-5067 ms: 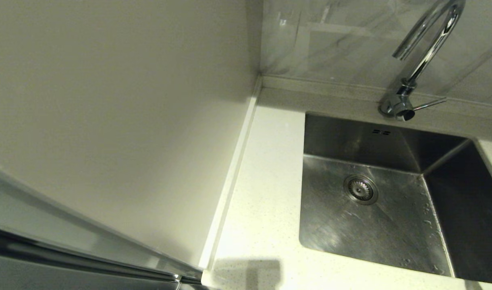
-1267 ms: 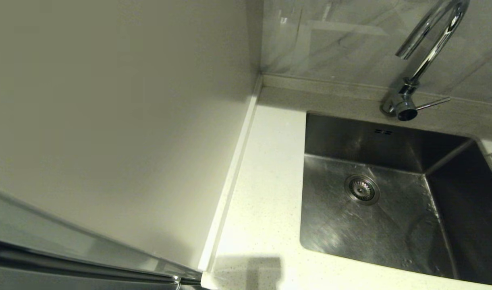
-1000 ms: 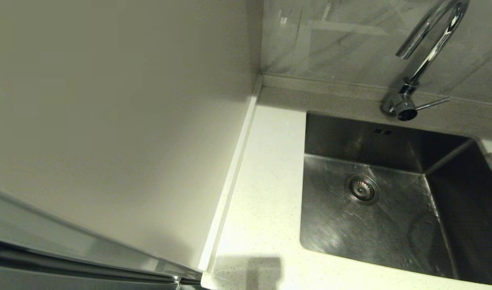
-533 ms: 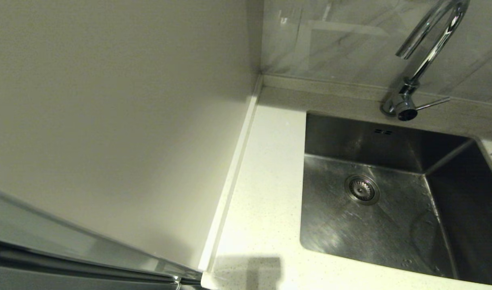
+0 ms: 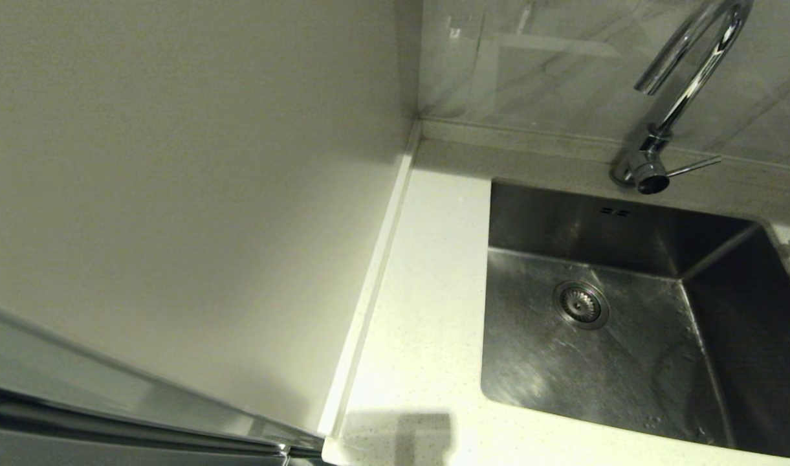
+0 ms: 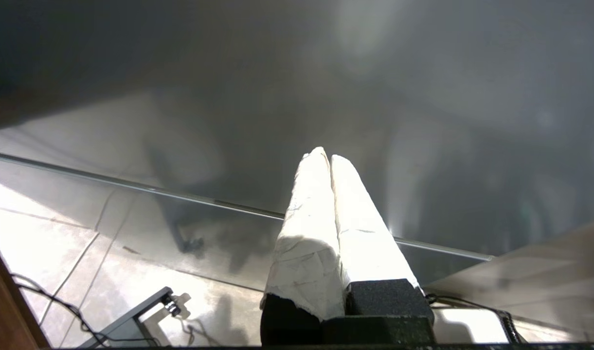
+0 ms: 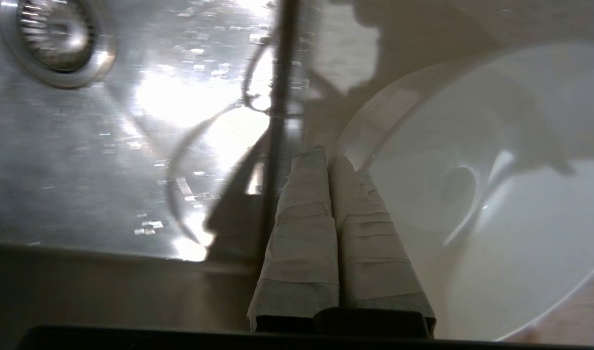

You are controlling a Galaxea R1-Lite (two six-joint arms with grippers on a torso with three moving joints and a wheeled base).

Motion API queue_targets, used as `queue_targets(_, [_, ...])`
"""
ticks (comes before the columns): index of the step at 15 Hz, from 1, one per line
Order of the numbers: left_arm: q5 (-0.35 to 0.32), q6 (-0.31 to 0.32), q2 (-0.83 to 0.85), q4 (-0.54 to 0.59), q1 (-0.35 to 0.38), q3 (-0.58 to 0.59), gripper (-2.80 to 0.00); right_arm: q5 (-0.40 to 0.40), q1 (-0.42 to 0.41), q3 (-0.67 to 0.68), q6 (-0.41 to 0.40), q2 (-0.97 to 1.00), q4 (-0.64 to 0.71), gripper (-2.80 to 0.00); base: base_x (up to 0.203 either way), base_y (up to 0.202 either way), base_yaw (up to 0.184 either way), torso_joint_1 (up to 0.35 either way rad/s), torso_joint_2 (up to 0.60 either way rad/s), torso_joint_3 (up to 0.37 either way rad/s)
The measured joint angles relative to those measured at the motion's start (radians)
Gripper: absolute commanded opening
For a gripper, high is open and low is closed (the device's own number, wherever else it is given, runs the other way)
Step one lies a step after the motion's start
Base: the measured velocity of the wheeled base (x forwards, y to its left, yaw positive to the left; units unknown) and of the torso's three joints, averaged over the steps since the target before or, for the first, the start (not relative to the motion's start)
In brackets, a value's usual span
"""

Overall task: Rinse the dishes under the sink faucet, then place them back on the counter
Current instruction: Put a bowl into the sink

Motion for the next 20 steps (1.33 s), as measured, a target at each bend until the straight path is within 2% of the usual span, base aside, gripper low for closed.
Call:
queue_targets(3, [0.000, 0.000, 0.000, 0.000, 0.000, 0.000, -2.80, 0.045, 0.027, 0.084, 0.004, -0.088, -0.002, -2.80, 0.000, 0.000, 0.000, 0.000, 0.00, 0.000])
queue_targets(5, [0.000, 0.000, 0.000, 0.000, 0.000, 0.000, -2.80, 0.060, 0.078, 0.181, 0.005, -0.172, -0.002, -2.80, 0.000, 0.000, 0.000, 0.000, 0.00, 0.000])
queue_targets(9, [0.000, 0.000, 0.000, 0.000, 0.000, 0.000, -2.80, 0.039, 0.267, 0.386, 0.009, -0.319, -0.022, -2.80, 0.000, 0.000, 0.000, 0.000, 0.00, 0.000])
queue_targets(11, [0.000, 0.000, 0.000, 0.000, 0.000, 0.000, -2.80, -0.056, 0.390, 0.483, 0.024, -0.355, -0.100, -2.80, 0.000, 0.000, 0.000, 0.000, 0.00, 0.000])
queue_targets(14, [0.000, 0.000, 0.000, 0.000, 0.000, 0.000, -2.80, -0.318, 0.553, 0.651, 0.076, -0.324, -0.394, -2.80, 0.000, 0.000, 0.000, 0.000, 0.00, 0.000])
queue_targets(17, [0.000, 0.000, 0.000, 0.000, 0.000, 0.000, -2.80, -0.569, 0.630, 0.777, 0.095, -0.206, -0.741, -2.80, 0.000, 0.000, 0.000, 0.000, 0.00, 0.000])
queue_targets(20, [0.000, 0.000, 0.000, 0.000, 0.000, 0.000, -2.80, -0.693, 0.661, 0.831, 0.135, -0.064, -0.993, -2.80, 0.000, 0.000, 0.000, 0.000, 0.00, 0.000])
